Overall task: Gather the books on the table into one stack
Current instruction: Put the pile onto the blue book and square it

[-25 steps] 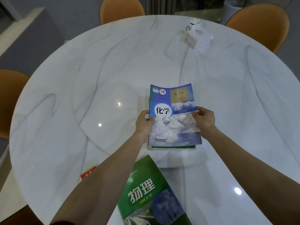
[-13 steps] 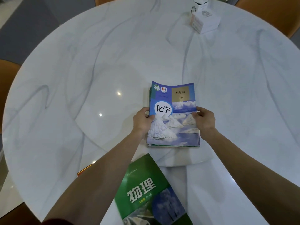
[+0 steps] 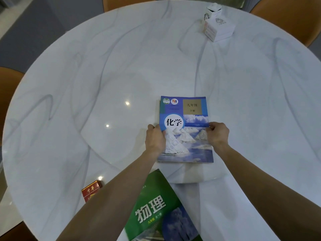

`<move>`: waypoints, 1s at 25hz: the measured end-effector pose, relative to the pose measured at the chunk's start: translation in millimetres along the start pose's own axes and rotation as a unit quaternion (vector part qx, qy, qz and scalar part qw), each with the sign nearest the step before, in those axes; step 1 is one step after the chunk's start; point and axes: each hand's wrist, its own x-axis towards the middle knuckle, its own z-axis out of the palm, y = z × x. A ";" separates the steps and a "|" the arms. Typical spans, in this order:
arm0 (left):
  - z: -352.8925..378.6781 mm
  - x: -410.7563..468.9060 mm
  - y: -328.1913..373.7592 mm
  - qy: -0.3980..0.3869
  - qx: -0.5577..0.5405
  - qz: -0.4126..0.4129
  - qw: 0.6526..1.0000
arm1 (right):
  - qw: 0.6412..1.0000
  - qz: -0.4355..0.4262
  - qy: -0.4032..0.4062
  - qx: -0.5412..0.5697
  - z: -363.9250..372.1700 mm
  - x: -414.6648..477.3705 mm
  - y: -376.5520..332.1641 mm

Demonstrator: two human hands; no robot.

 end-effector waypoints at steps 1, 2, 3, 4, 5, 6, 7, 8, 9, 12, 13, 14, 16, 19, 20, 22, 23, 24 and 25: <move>1.0 -0.1 0.6 -0.004 0.003 0.000 1.000 | 1.000 -0.006 0.003 -0.011 0.0 1.1 -0.9; 1.5 0.2 0.9 -0.007 0.007 0.001 1.000 | 1.000 -0.013 0.008 -0.020 -0.3 2.7 -2.0; 1.4 0.4 0.9 -0.007 0.012 0.001 1.000 | 0.999 -0.020 0.011 -0.027 -0.4 4.1 -3.3; 1.3 0.6 0.7 -0.007 0.018 0.001 1.000 | 0.999 -0.023 0.012 -0.032 -0.2 5.5 -3.7; 1.1 1.1 0.6 -0.007 0.024 0.002 1.000 | 0.999 -0.022 0.011 -0.035 0.3 6.5 -4.0; 0.8 1.7 0.1 -0.009 0.030 0.004 0.999 | 0.999 -0.018 0.011 -0.037 0.8 6.8 -3.8; 0.7 2.3 -0.4 -0.013 0.036 0.006 0.999 | 0.999 -0.014 0.012 -0.039 1.5 6.8 -3.5; 0.8 3.0 -1.0 -0.016 0.043 0.010 0.999 | 0.999 -0.011 0.014 -0.042 1.9 6.5 -3.2; 0.9 3.2 -1.5 -0.018 0.049 0.013 0.999 | 0.999 -0.008 0.015 -0.046 1.9 6.1 -3.6; 0.7 3.3 -3.0 -0.025 0.064 0.022 0.997 | 0.999 0.003 0.010 -0.052 -0.7 5.5 -6.9; 0.4 3.5 -3.9 -0.031 0.063 0.023 0.997 | 0.999 0.006 0.005 -0.053 -2.0 5.7 -8.0; -1.0 4.0 -5.0 -0.037 0.058 0.022 0.997 | 0.999 0.009 0.002 -0.053 -3.3 5.7 -9.5; -6.4 4.7 -7.3 -0.041 0.048 0.018 0.998 | 0.999 0.010 0.000 -0.052 -6.9 2.2 -11.9; -16.3 1.9 -12.3 -0.020 0.072 0.035 0.997 | 0.996 -0.022 0.009 -0.091 -12.4 -9.0 -14.4; -19.3 -0.7 -13.6 -0.010 0.089 0.044 0.995 | 0.992 -0.043 0.012 -0.119 -14.3 -14.0 -16.1; -24.2 -7.6 -15.9 0.006 0.129 0.063 0.990 | 0.980 -0.097 0.007 -0.174 -17.0 -25.8 -20.4; -26.0 -12.8 -16.6 0.011 0.149 0.074 0.986 | 0.972 -0.126 0.000 -0.198 -18.2 -32.4 -22.3; -27.2 -17.8 -16.8 0.015 0.168 0.086 0.982 | 0.963 -0.155 -0.007 -0.220 -18.8 -38.1 -24.3; -28.0 -23.2 -17.0 0.018 0.184 0.098 0.978 | 0.953 -0.182 -0.014 -0.242 -19.5 -44.2 -25.5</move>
